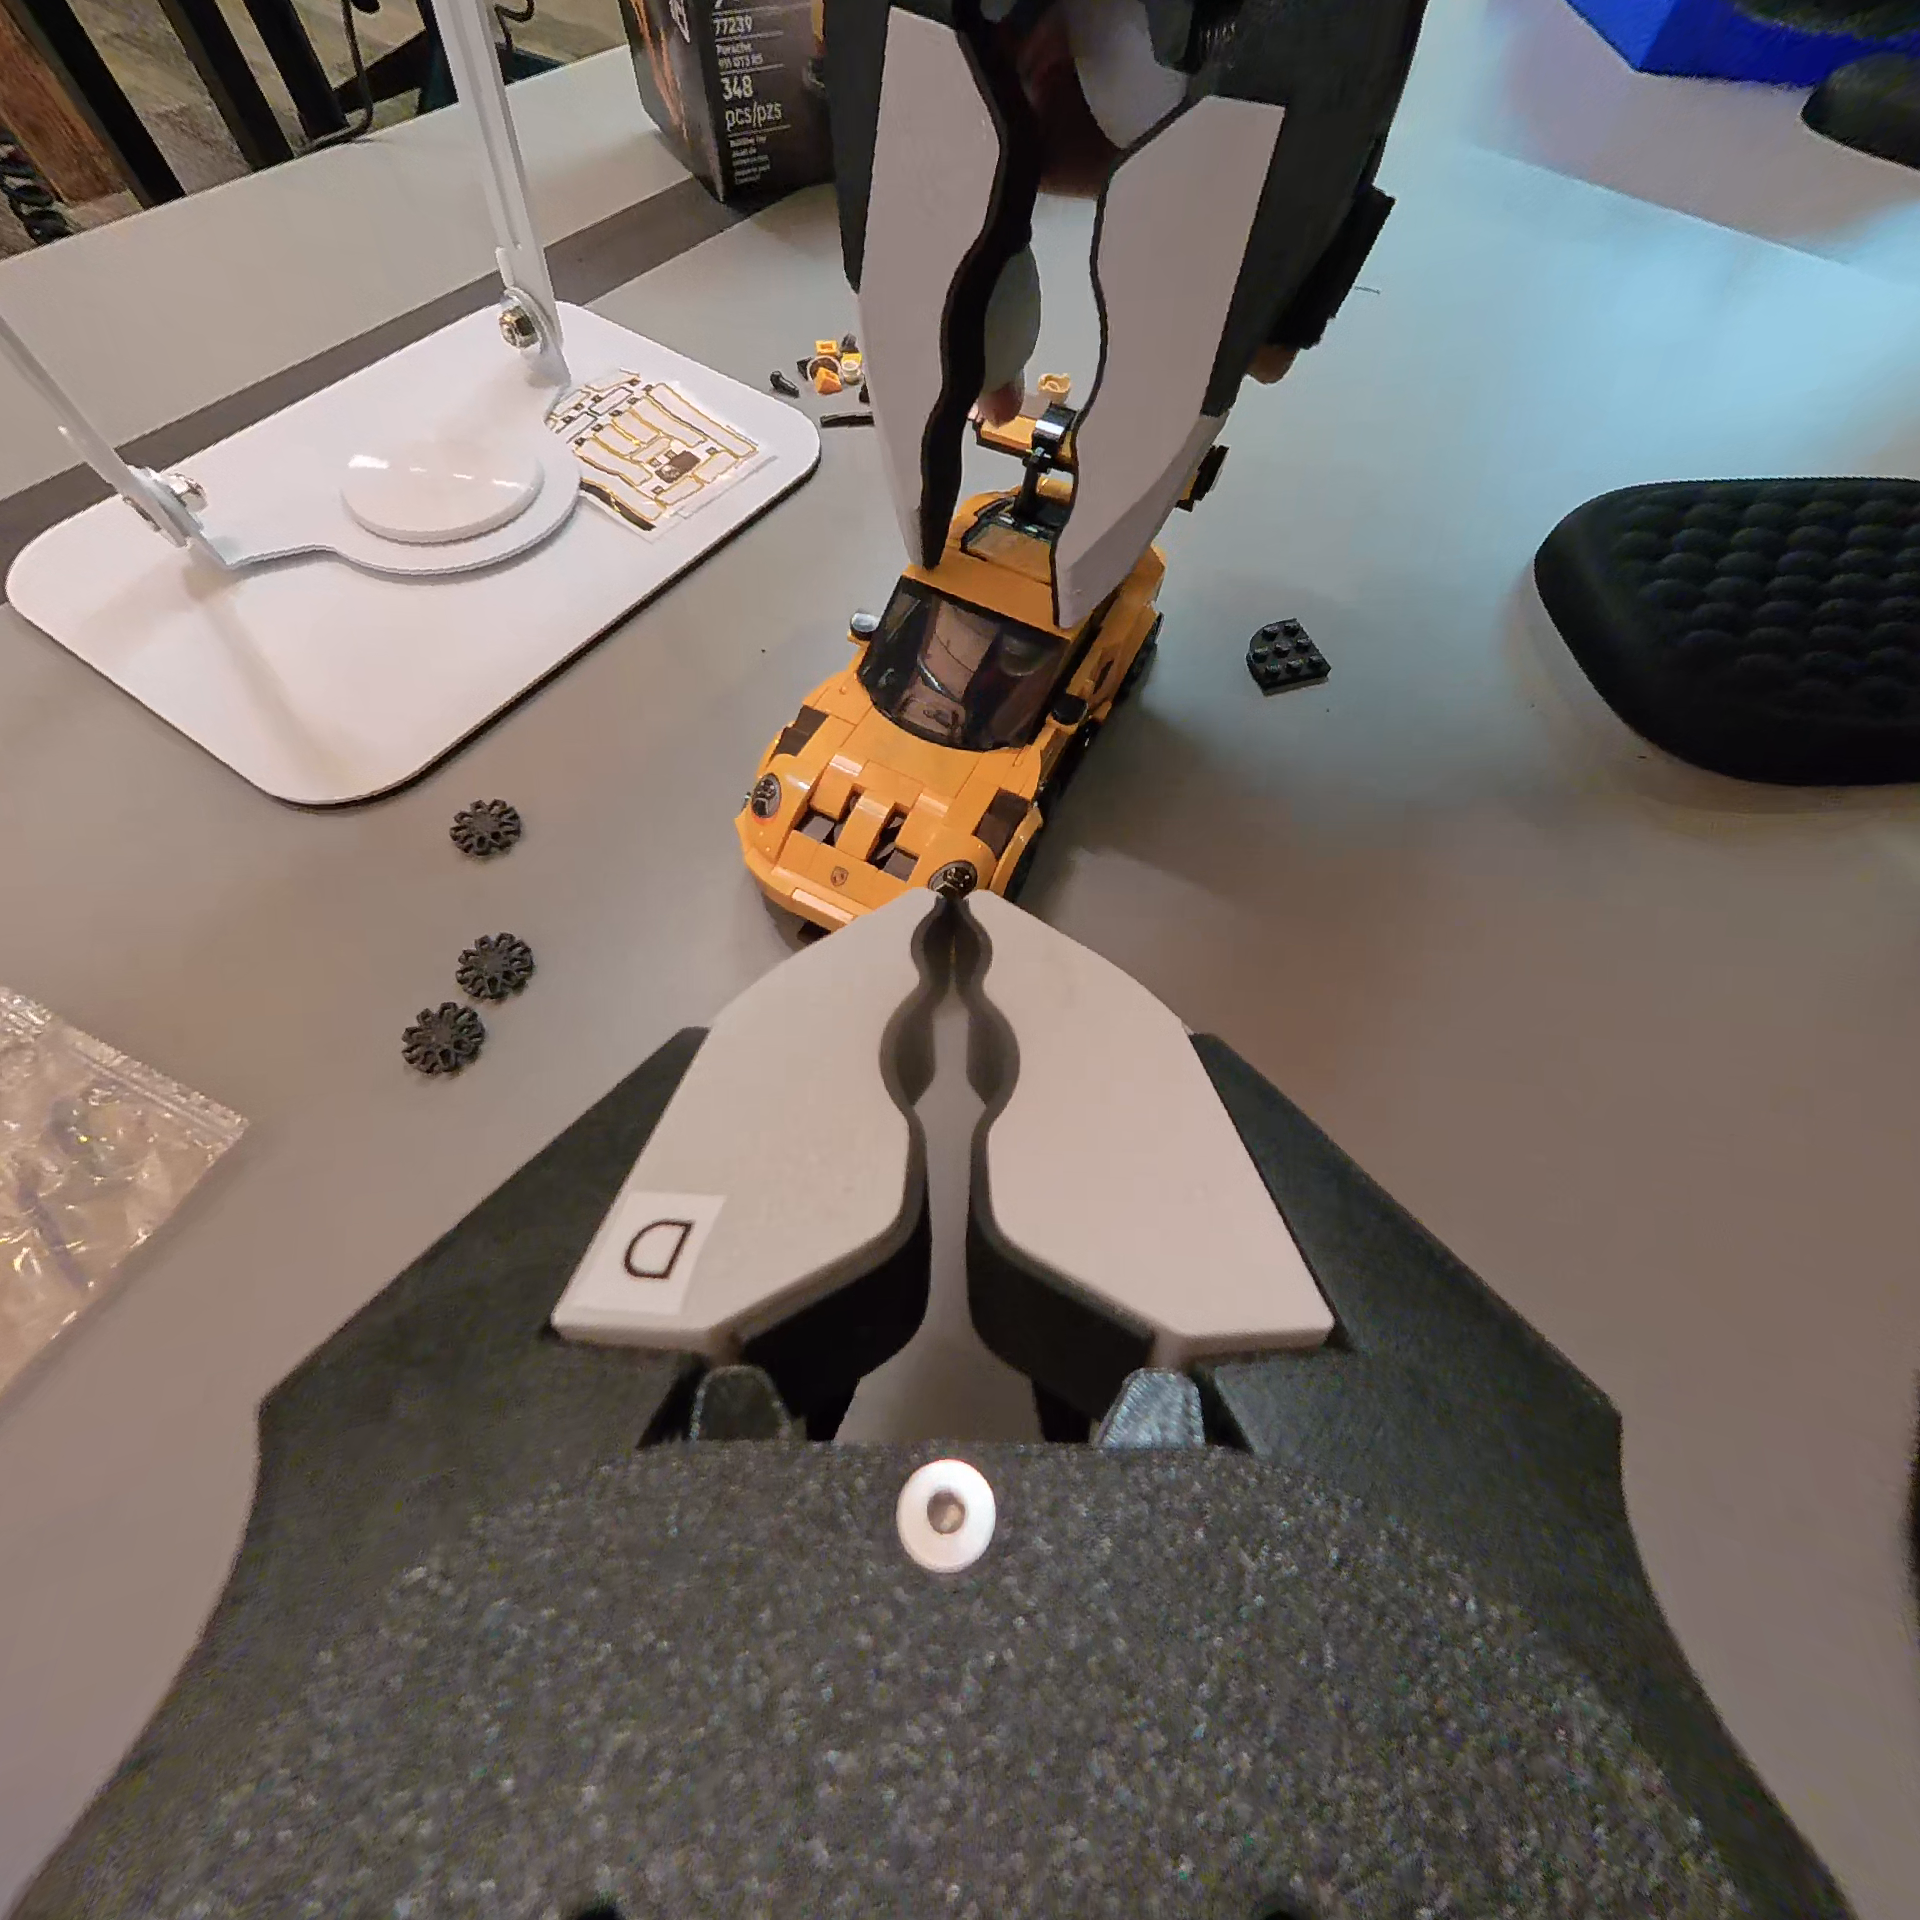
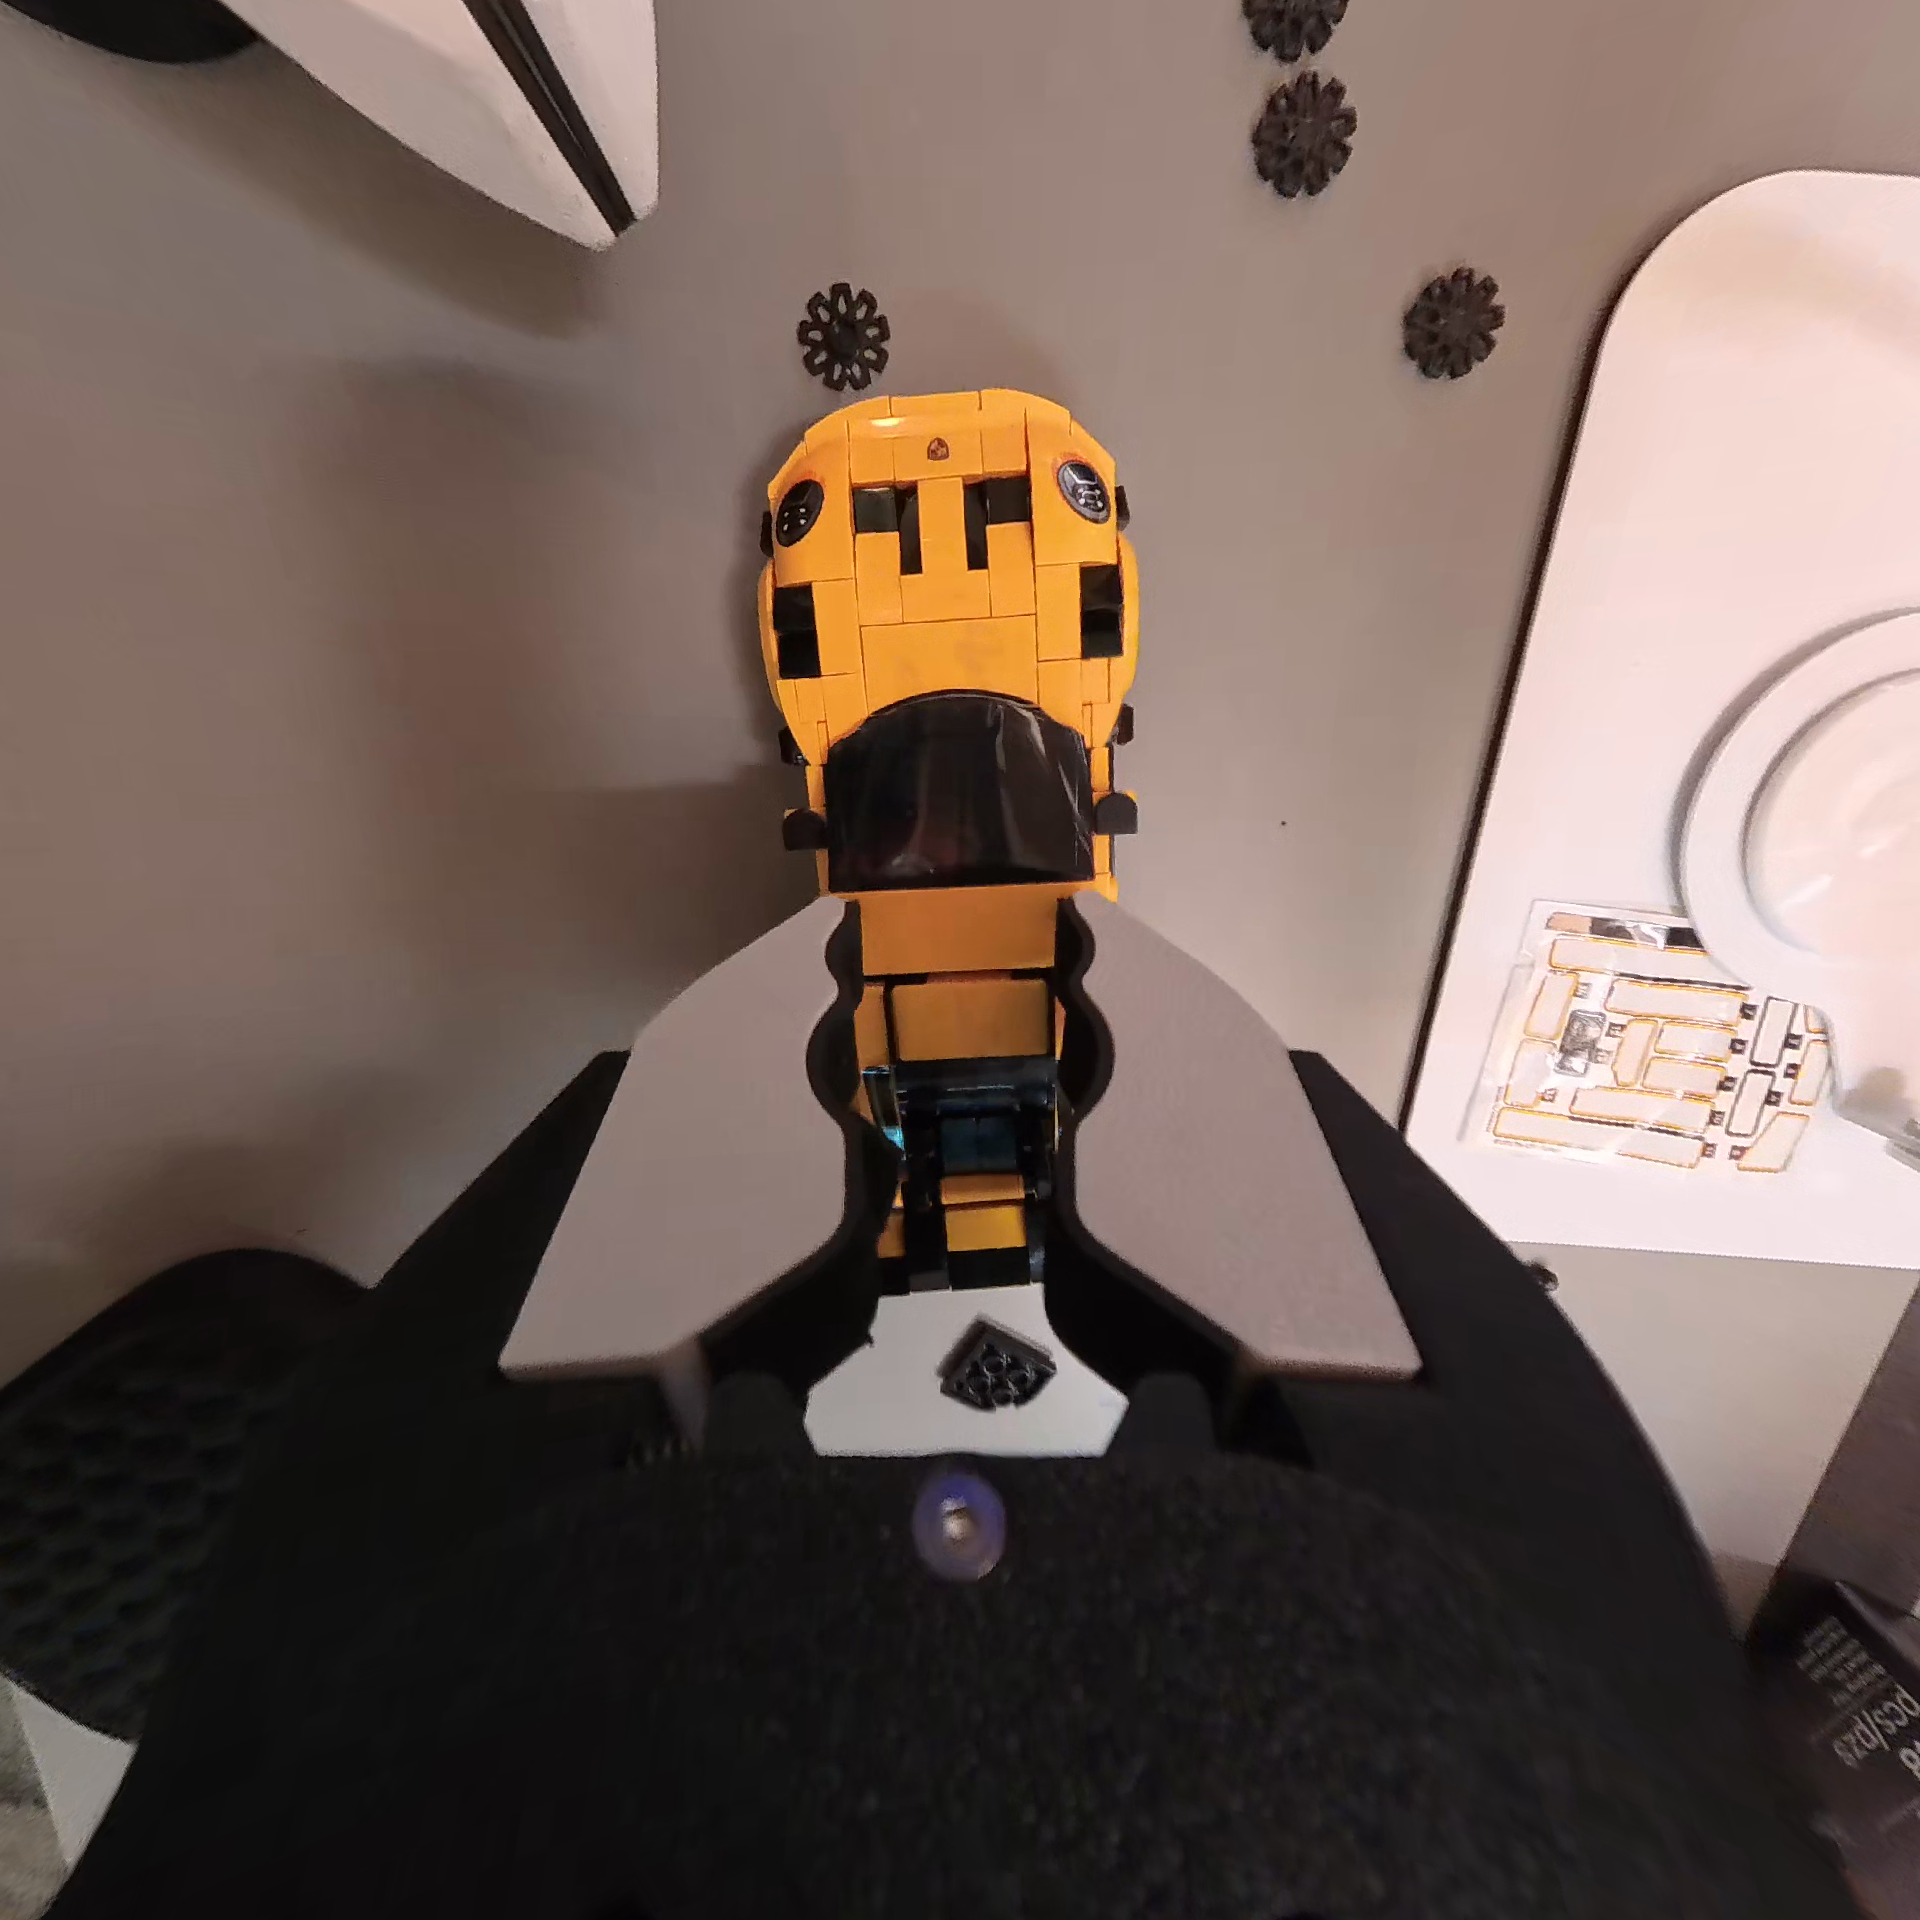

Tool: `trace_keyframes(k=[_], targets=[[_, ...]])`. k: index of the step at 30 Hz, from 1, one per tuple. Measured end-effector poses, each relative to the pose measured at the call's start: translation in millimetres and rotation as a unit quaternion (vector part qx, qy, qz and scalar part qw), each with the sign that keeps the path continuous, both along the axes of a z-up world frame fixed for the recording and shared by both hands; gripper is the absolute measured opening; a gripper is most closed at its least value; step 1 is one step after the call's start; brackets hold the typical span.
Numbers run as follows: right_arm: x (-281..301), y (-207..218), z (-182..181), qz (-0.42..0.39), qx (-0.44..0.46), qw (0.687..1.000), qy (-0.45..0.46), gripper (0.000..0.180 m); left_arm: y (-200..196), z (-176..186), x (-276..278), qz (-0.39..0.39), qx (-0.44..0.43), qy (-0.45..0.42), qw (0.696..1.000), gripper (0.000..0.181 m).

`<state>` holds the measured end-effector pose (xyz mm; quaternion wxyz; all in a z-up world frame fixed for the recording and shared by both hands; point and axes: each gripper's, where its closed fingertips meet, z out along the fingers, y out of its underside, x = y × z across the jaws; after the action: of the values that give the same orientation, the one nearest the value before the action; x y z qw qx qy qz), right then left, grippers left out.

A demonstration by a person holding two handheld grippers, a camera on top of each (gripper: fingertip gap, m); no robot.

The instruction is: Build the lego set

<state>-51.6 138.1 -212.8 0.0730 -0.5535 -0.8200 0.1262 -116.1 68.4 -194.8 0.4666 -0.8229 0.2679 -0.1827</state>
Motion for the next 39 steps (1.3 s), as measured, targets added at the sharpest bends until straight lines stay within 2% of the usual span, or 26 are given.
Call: trace_keyframes(k=[13,18,21,25,39], targets=[[-16.6,-3.5,6.7,0.007,0.019,1.000,0.020,0.037,0.2,2.0,-1.1,0.002,0.004,-0.002,1.000,0.000],[-20.3,-7.1,0.0,0.037,0.045,0.998,0.000,0.058,-0.6,1.3,0.5,-0.002,0.004,0.001,1.000,0.000],[-16.0,-7.5,-4.7,0.046,0.042,0.998,-0.026,0.064,0.0,1.1,-0.9,0.001,0.002,-0.001,1.000,0.000],[-11.9,-3.7,-8.5,0.040,0.036,0.998,-0.041,0.051,-0.2,2.4,-0.7,0.000,0.005,-0.001,1.000,0.000],[2.7,1.4,-8.6,0.032,0.056,0.991,-0.121,0.051,-0.4,1.1,-0.1,-0.002,0.002,0.000,1.000,0.000]])
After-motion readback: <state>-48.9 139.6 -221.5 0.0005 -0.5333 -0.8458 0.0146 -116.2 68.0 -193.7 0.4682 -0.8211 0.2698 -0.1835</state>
